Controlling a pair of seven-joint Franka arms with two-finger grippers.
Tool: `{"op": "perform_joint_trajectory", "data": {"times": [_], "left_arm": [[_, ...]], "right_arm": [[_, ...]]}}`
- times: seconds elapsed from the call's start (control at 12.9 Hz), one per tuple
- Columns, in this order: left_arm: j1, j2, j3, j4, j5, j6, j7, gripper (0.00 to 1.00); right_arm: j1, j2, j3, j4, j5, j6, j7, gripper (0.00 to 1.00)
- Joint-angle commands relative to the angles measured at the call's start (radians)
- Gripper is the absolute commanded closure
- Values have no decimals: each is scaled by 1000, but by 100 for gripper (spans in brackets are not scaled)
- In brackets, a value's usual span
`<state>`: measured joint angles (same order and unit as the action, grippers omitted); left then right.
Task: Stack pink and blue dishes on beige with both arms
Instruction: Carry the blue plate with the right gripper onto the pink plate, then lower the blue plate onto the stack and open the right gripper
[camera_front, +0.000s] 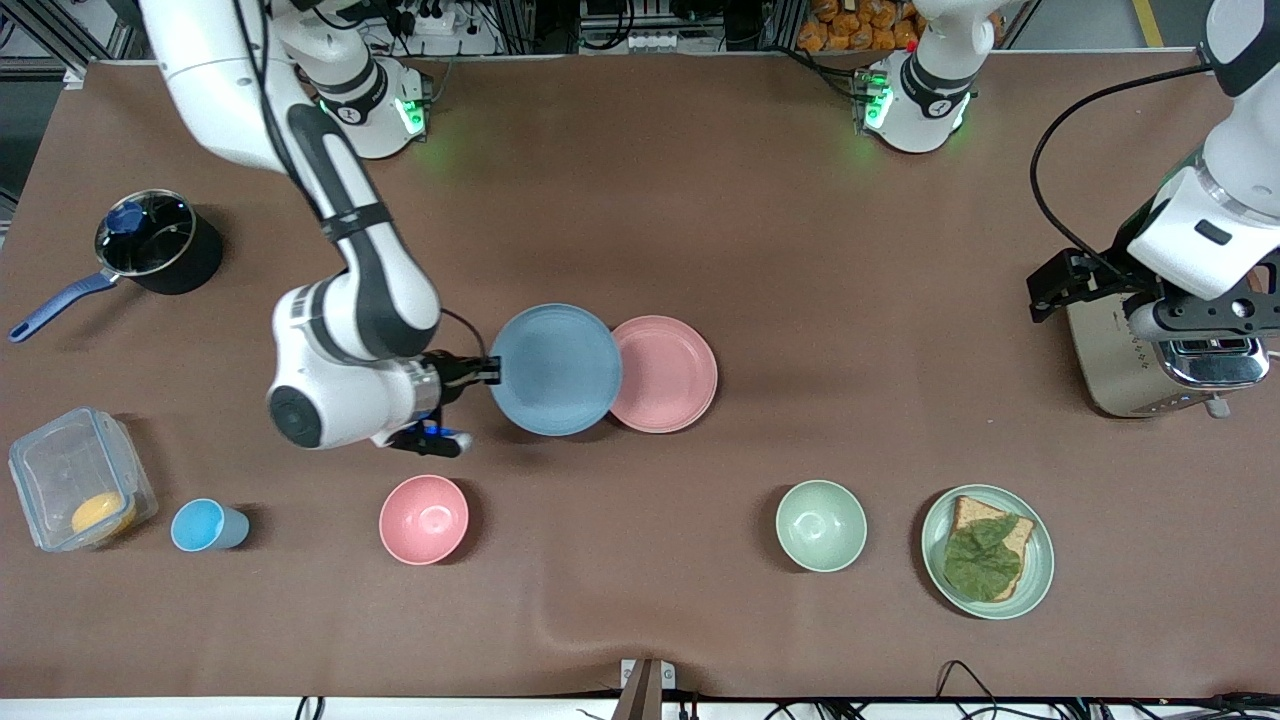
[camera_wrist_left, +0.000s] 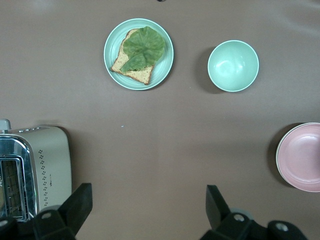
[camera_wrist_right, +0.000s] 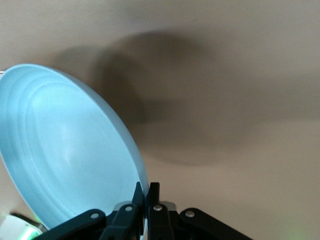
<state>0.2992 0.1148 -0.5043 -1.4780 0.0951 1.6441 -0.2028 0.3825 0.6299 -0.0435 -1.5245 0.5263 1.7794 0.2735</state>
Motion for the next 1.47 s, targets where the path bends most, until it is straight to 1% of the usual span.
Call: {"op": "perform_joint_trajectory", "data": {"times": [0.0, 0.23, 0.31, 0.46, 0.62, 0.77, 0.85, 0.93, 1.01, 1.08, 1.16, 1.24, 1.39], "left_arm": [[6, -33, -5, 5, 14, -36, 10, 0], [-5, -34, 4, 7, 12, -41, 13, 0], [-35, -35, 54, 7, 11, -40, 16, 0], [-180, -56, 226, 2, 2, -41, 51, 0], [-280, -69, 338, -2, -3, -47, 60, 0], [-354, -70, 415, -4, -3, -50, 62, 0], [-368, -73, 432, -7, -6, -50, 60, 0], [-367, -79, 432, -11, -17, -58, 60, 0], [-362, -80, 432, -13, -24, -67, 60, 0], [-359, -81, 432, -13, -25, -69, 62, 0], [-359, -81, 432, -13, -25, -69, 60, 0], [-358, -80, 432, -12, -25, -70, 59, 0], [-358, -78, 432, -8, -25, -69, 60, 0]], "right_arm": [[76, 25, -12, 37, 38, 21, 96, 100], [130, 42, -12, 43, 51, 73, 144, 100], [151, 48, -12, 43, 52, 99, 144, 100], [179, 68, -12, 43, 60, 147, 159, 100], [200, 83, -12, 43, 77, 178, 159, 100], [210, 94, -12, 43, 77, 195, 161, 100], [210, 102, -12, 43, 81, 212, 161, 100], [217, 105, -12, 43, 86, 227, 161, 100], [219, 111, -12, 43, 99, 230, 161, 93], [220, 113, -12, 43, 110, 236, 161, 54], [220, 113, -12, 43, 112, 245, 158, 2], [225, 110, -12, 43, 110, 245, 151, 0], [213, 100, -13, 58, 104, 238, 147, 0]]}}
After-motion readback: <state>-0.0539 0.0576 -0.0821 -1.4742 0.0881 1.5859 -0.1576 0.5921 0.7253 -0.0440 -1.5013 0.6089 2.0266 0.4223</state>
